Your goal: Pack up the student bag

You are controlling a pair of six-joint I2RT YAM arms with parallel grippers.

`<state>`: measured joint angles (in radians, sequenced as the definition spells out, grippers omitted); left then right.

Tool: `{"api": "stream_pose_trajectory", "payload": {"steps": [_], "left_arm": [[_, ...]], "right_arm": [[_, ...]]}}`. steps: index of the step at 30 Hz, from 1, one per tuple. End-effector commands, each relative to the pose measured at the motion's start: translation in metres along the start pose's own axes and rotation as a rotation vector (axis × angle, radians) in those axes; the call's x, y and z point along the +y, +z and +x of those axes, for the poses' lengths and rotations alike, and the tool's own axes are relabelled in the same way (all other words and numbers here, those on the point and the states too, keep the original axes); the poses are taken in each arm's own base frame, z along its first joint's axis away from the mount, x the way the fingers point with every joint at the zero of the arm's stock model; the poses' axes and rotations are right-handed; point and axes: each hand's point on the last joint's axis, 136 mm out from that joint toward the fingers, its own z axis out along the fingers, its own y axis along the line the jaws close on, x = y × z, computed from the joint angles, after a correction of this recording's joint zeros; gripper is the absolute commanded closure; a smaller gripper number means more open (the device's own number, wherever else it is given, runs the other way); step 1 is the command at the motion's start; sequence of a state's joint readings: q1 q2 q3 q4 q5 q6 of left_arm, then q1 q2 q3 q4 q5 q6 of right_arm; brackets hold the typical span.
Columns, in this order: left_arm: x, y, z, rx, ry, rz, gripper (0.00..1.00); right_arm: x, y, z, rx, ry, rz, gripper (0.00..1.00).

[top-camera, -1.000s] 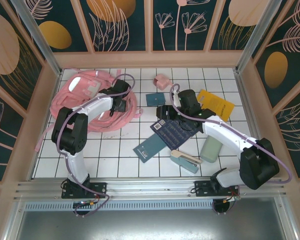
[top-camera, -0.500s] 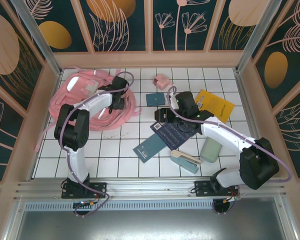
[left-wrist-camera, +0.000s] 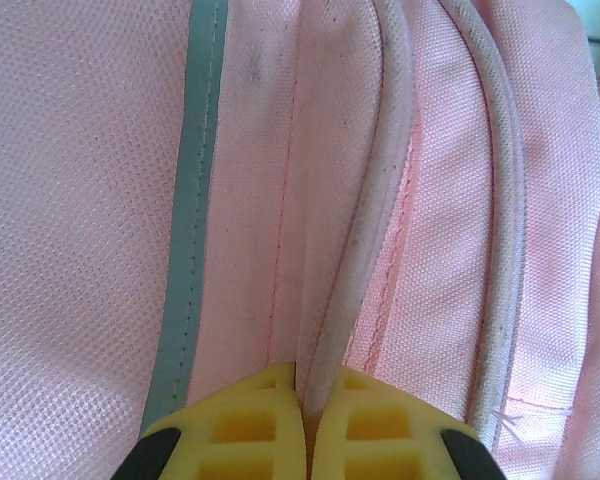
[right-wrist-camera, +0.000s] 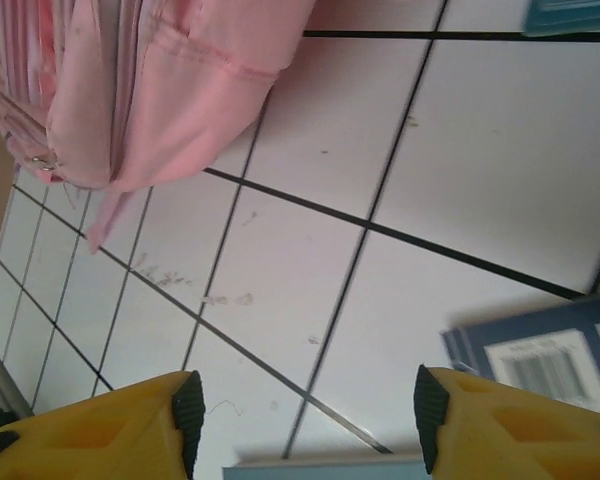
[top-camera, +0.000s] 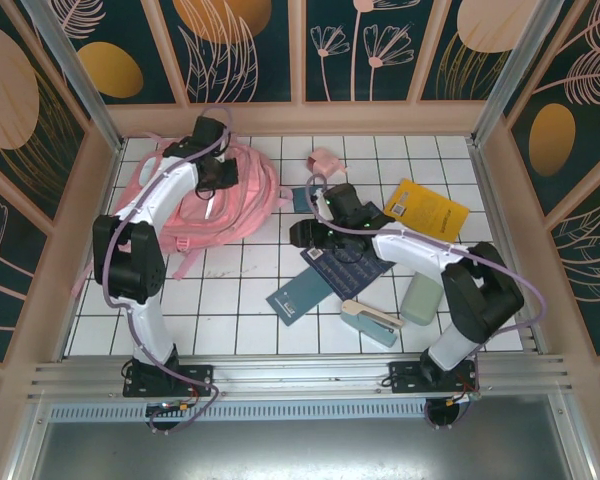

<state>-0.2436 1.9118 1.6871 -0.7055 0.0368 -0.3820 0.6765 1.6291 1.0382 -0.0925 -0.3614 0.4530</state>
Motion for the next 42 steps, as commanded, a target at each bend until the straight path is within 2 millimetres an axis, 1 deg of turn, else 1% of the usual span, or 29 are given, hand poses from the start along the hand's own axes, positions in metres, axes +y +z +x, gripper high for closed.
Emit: {"api": "stream_pose_trajectory", "payload": {"steps": [1,4,6,8,10,11,12,13,15,16,17,19,22,26,31,33,36,39,42], "left_arm": [[-0.031,-0.053,-0.034,-0.103,-0.064,0.17,1.0],[-0.035,-0.061,-0.039,-0.106,-0.094,0.217,1.0],[-0.04,-0.063,-0.042,-0.109,-0.11,0.248,1.0],[-0.044,-0.064,-0.046,-0.107,-0.137,0.289,1.0],[-0.05,-0.063,-0.05,-0.096,-0.171,0.341,1.0],[-0.051,-0.062,-0.052,-0.094,-0.187,0.357,1.0],[-0.052,-0.061,-0.054,-0.094,-0.208,0.367,1.0],[-0.052,-0.059,-0.057,-0.095,-0.227,0.376,1.0],[-0.057,-0.057,-0.059,-0.089,-0.258,0.409,1.0],[-0.059,-0.054,-0.06,-0.081,-0.271,0.425,1.0],[-0.061,-0.053,-0.061,-0.079,-0.28,0.437,1.0],[-0.064,-0.05,-0.062,-0.074,-0.306,0.457,1.0],[-0.065,-0.043,-0.059,-0.065,-0.338,0.477,1.0],[-0.067,-0.04,-0.058,-0.055,-0.366,0.503,1.0],[-0.066,-0.042,-0.062,-0.059,-0.391,0.525,1.0],[-0.068,-0.043,-0.062,-0.057,-0.396,0.539,1.0],[-0.067,-0.042,-0.061,-0.051,-0.401,0.545,1.0],[-0.068,-0.04,-0.057,-0.046,-0.41,0.558,1.0],[-0.068,-0.039,-0.053,-0.039,-0.418,0.57,1.0]], "right_arm": [[0.035,0.005,-0.016,-0.017,-0.017,-0.109,0.39],[0.048,0.011,-0.021,-0.01,-0.012,-0.151,0.37],[0.059,0.015,-0.021,-0.003,-0.021,-0.195,0.37],[0.075,0.021,-0.017,-0.002,-0.072,-0.239,0.34],[0.09,0.03,-0.012,-0.037,-0.158,-0.257,0.37],[0.095,0.033,-0.011,-0.076,-0.201,-0.255,0.37],[0.101,0.034,-0.01,-0.132,-0.263,-0.257,0.37],[0.113,0.033,-0.006,-0.2,-0.352,-0.28,0.37],[0.136,0.03,0.01,-0.346,-0.59,-0.316,0.36],[0.144,0.034,0.018,-0.392,-0.703,-0.299,0.35],[0.146,0.043,0.023,-0.393,-0.763,-0.277,0.34],[0.139,0.069,0.021,-0.379,-0.785,-0.212,0.36],[0.135,0.091,0.019,-0.414,-0.765,-0.203,0.4],[0.136,0.117,0.017,-0.45,-0.779,-0.162,0.45],[0.139,0.137,0.019,-0.501,-0.836,-0.138,0.45],[0.134,0.146,0.015,-0.516,-0.848,-0.089,0.45],[0.134,0.156,0.016,-0.529,-0.879,-0.067,0.44],[0.126,0.17,0.016,-0.514,-0.879,-0.02,0.43],[0.115,0.18,0.01,-0.529,-0.87,0.061,0.43]]}}
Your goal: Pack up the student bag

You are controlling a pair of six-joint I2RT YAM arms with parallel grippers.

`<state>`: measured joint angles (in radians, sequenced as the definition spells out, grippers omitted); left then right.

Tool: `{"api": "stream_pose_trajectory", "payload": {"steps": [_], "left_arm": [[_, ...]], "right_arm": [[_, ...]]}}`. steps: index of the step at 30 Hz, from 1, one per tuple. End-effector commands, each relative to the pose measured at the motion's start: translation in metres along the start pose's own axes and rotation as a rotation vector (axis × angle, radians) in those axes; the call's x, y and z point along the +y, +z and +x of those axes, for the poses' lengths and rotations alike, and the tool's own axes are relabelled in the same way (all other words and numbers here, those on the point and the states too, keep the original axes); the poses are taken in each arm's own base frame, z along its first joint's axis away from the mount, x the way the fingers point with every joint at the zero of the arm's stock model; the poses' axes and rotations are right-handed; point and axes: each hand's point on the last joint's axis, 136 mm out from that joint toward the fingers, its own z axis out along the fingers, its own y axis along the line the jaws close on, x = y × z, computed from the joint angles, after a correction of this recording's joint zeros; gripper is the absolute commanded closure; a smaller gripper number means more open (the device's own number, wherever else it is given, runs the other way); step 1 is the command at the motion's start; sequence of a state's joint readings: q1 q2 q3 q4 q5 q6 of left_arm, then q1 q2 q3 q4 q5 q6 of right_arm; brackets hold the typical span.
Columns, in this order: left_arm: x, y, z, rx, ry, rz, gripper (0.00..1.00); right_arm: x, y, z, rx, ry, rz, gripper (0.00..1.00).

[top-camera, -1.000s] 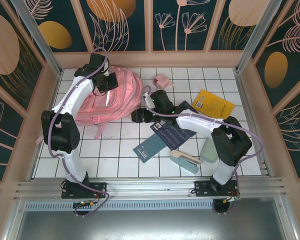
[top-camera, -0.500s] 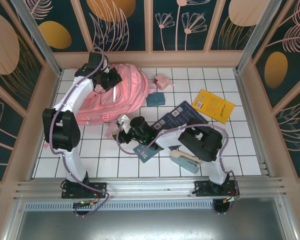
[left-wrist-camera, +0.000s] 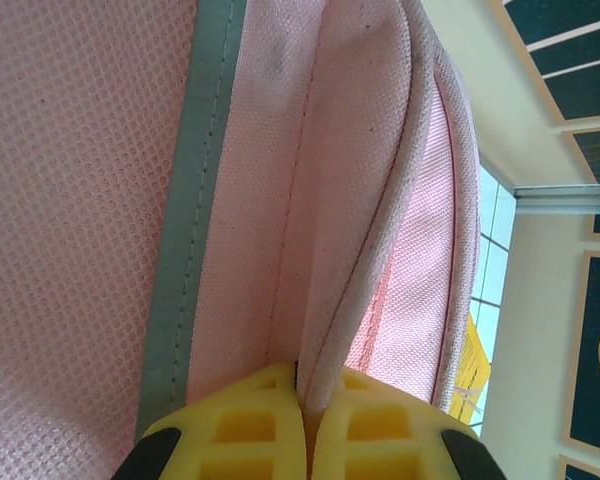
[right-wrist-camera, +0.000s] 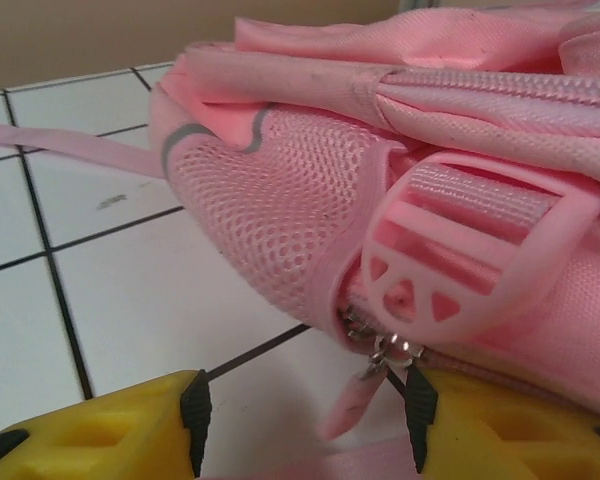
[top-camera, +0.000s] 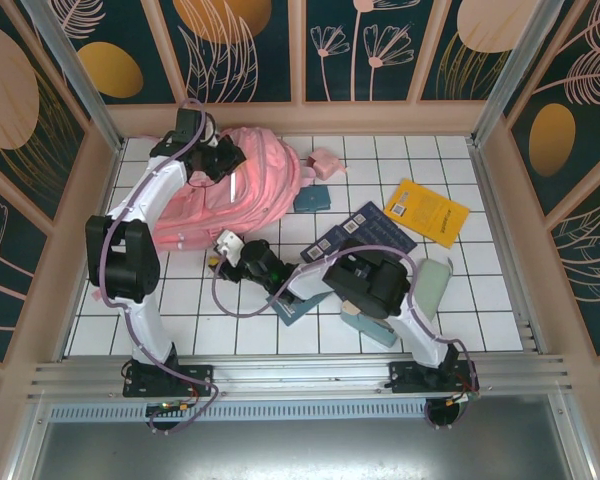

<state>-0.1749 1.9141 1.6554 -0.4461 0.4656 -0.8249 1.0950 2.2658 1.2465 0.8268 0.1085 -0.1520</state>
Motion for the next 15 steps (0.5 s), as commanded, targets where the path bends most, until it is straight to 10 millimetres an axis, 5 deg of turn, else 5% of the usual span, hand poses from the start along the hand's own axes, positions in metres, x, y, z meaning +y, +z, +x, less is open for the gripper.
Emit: {"api": "stream_pose_trajectory", "payload": {"steps": [1,8,15], "left_arm": [[-0.033,-0.015,-0.008,-0.032,0.022,0.131,1.0],[-0.034,-0.018,-0.006,-0.038,0.008,0.141,1.0],[-0.031,-0.023,-0.009,-0.054,0.015,0.13,1.0]], "right_arm": [[-0.014,0.01,-0.001,-0.019,-0.033,0.116,0.43],[-0.043,0.02,0.001,-0.036,-0.055,0.297,0.48],[-0.058,0.02,0.007,0.0,-0.04,0.364,0.87]]}}
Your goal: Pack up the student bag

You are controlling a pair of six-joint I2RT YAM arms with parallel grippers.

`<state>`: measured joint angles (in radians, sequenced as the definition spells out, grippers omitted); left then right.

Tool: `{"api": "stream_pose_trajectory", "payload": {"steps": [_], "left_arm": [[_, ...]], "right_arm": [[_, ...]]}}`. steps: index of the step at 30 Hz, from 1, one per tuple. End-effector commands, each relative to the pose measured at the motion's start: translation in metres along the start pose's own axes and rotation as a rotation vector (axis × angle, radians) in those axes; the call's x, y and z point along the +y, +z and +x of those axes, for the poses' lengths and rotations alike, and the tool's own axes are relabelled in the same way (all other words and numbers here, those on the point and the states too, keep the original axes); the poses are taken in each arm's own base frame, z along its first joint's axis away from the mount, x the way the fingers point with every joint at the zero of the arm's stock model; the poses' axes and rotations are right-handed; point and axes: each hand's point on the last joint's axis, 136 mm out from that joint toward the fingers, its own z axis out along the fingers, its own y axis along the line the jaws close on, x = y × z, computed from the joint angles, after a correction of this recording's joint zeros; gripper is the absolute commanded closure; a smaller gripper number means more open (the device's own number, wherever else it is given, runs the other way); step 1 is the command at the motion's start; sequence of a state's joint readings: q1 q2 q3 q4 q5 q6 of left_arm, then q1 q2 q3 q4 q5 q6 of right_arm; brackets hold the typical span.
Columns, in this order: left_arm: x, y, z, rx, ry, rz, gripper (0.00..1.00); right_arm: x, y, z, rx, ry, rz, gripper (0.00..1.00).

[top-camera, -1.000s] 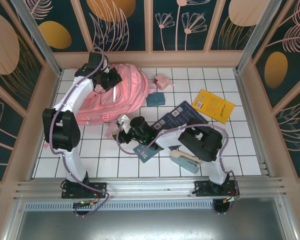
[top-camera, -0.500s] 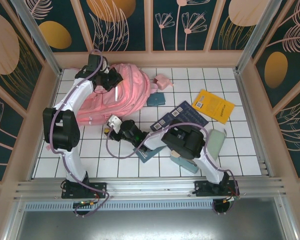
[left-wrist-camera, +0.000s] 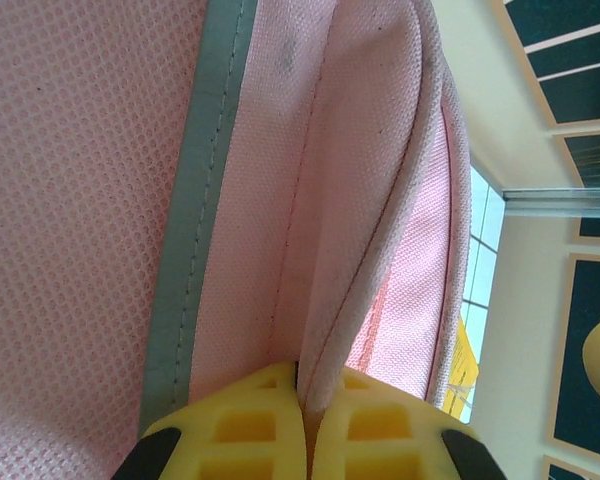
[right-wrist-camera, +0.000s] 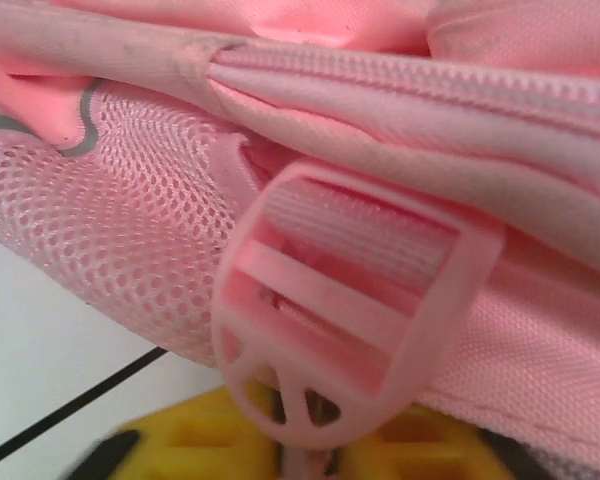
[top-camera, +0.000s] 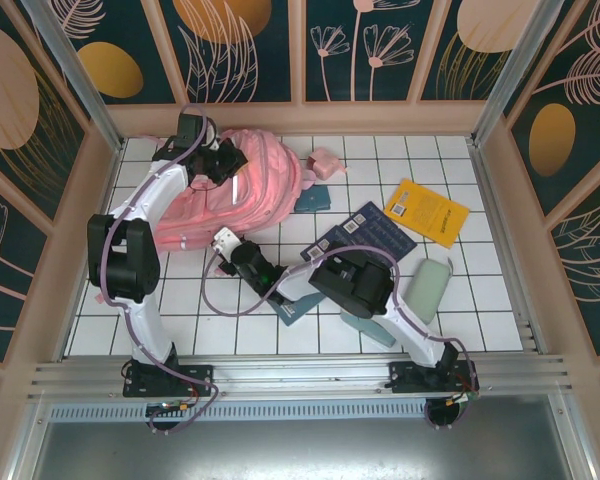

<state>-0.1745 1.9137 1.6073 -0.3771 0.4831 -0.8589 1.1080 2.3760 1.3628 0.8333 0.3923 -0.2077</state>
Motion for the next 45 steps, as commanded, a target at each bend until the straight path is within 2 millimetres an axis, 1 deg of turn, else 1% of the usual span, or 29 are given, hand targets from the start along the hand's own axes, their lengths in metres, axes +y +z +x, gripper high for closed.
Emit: {"api": "stream_pose_trajectory", "payload": {"steps": [1,3,5,10,15,16,18,20,23,27,31,34,40,42,44,45], "left_arm": [[-0.035,-0.029,-0.011,-0.057,0.042,0.099,1.0],[-0.031,-0.032,-0.015,-0.071,0.046,0.084,1.0],[-0.027,-0.033,-0.018,-0.087,0.059,0.062,1.0],[-0.018,-0.034,-0.022,-0.11,0.084,0.018,1.0],[-0.01,-0.031,-0.023,-0.115,0.101,-0.012,1.0],[-0.009,-0.03,-0.022,-0.114,0.104,-0.017,1.0],[-0.008,-0.03,-0.021,-0.111,0.105,-0.016,1.0],[-0.009,-0.03,-0.02,-0.108,0.1,-0.009,1.0],[-0.013,-0.03,-0.019,-0.1,0.092,0.01,1.0],[-0.018,-0.033,-0.021,-0.106,0.093,0.021,1.0],[-0.019,-0.035,-0.021,-0.107,0.094,0.02,1.0],[-0.02,-0.035,-0.02,-0.102,0.09,0.028,1.0],[-0.02,-0.033,-0.02,-0.101,0.084,0.033,1.0],[-0.02,-0.033,-0.02,-0.1,0.083,0.034,1.0],[-0.019,-0.033,-0.02,-0.101,0.084,0.029,1.0],[-0.018,-0.033,-0.02,-0.102,0.086,0.027,1.0]], "right_arm": [[-0.022,0.005,-0.001,-0.002,0.021,0.094,0.91],[-0.025,-0.002,0.002,0.001,0.02,0.092,0.97],[-0.027,-0.009,0.003,0.006,0.02,0.09,1.0],[-0.031,-0.022,0.007,0.019,0.009,0.064,1.0],[-0.041,-0.029,0.011,0.034,0.025,0.042,0.99],[-0.04,-0.031,0.011,0.035,0.015,0.025,0.98],[-0.034,-0.033,0.012,0.036,-0.005,-0.023,0.95],[-0.024,-0.035,0.013,0.038,-0.019,-0.081,0.9],[-0.018,-0.034,0.016,0.045,-0.023,-0.111,0.79],[-0.021,-0.031,0.02,0.044,-0.045,-0.081,0.72],[-0.027,-0.03,0.026,0.045,-0.054,-0.05,0.71],[-0.025,-0.028,0.026,0.04,-0.041,-0.067,0.72],[-0.011,-0.02,0.018,0.019,-0.027,-0.12,0.76],[-0.009,-0.018,0.018,0.017,-0.027,-0.124,0.82],[-0.011,-0.019,0.017,0.013,-0.025,-0.117,0.95],[-0.012,-0.021,0.016,0.011,-0.024,-0.115,0.98]]}}
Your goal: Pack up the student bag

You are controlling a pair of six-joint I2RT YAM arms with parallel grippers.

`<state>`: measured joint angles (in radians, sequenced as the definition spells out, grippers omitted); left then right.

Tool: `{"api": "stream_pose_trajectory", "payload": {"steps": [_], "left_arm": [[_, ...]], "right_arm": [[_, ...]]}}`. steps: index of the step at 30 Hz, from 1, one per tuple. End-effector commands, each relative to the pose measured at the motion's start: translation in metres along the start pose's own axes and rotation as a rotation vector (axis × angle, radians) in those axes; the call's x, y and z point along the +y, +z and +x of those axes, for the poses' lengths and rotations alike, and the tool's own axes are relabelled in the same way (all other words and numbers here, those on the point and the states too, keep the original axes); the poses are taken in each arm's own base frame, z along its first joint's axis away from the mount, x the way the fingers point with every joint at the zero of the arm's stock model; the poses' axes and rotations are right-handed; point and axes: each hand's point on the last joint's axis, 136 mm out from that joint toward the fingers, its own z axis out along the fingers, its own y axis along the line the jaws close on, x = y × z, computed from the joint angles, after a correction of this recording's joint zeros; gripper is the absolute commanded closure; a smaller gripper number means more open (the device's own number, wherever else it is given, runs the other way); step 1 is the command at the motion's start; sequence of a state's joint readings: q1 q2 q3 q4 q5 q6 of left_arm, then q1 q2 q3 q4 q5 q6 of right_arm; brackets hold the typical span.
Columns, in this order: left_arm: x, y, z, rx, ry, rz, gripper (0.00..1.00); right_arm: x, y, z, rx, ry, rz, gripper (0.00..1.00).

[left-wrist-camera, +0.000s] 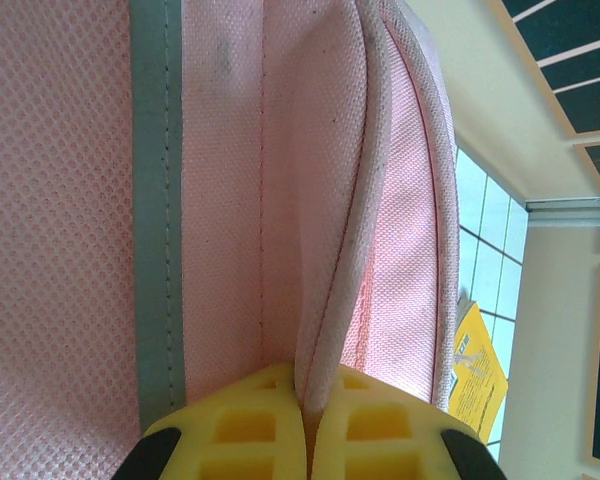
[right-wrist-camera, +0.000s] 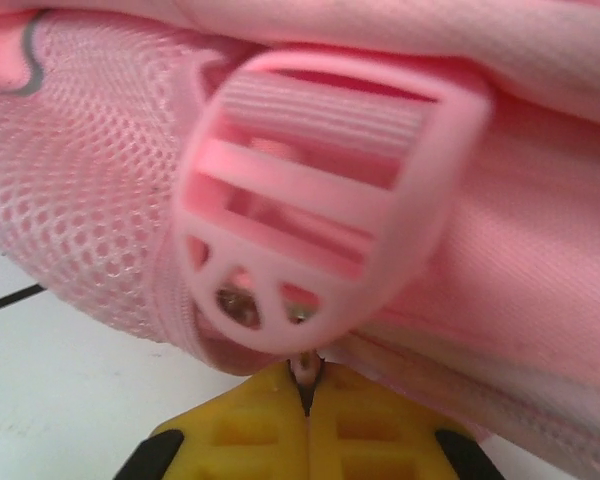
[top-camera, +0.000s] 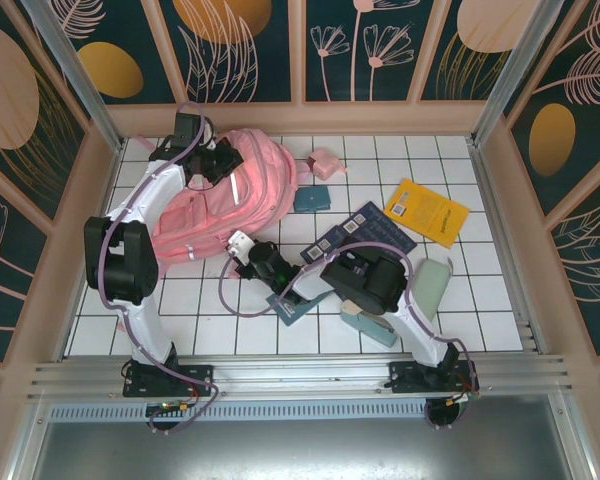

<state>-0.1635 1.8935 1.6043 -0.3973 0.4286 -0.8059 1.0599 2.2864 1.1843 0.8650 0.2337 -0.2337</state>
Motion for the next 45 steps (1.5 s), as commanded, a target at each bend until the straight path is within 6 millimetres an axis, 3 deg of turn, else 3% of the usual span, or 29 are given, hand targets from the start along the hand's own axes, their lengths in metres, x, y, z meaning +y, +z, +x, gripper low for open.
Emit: {"api": "stream_pose_trajectory", "payload": {"steps": [1,18,33,41,45], "left_arm": [[-0.022,-0.024,-0.013,-0.058,0.038,0.065,1.0],[0.007,-0.022,-0.012,-0.084,0.123,-0.065,1.0],[0.021,-0.038,-0.003,-0.102,0.234,-0.125,1.0],[0.026,-0.041,0.013,-0.092,0.322,-0.201,1.0],[0.019,-0.038,0.032,-0.057,0.414,-0.257,1.0]], "right_arm": [[-0.004,0.001,-0.008,-0.036,0.006,0.006,1.0],[-0.054,-0.041,-0.006,0.003,0.027,0.13,1.0],[-0.119,-0.063,-0.003,0.139,0.032,0.112,1.0],[-0.163,-0.074,-0.013,0.194,0.054,0.058,1.0],[-0.171,-0.073,-0.017,0.232,0.009,0.028,1.0]]}}
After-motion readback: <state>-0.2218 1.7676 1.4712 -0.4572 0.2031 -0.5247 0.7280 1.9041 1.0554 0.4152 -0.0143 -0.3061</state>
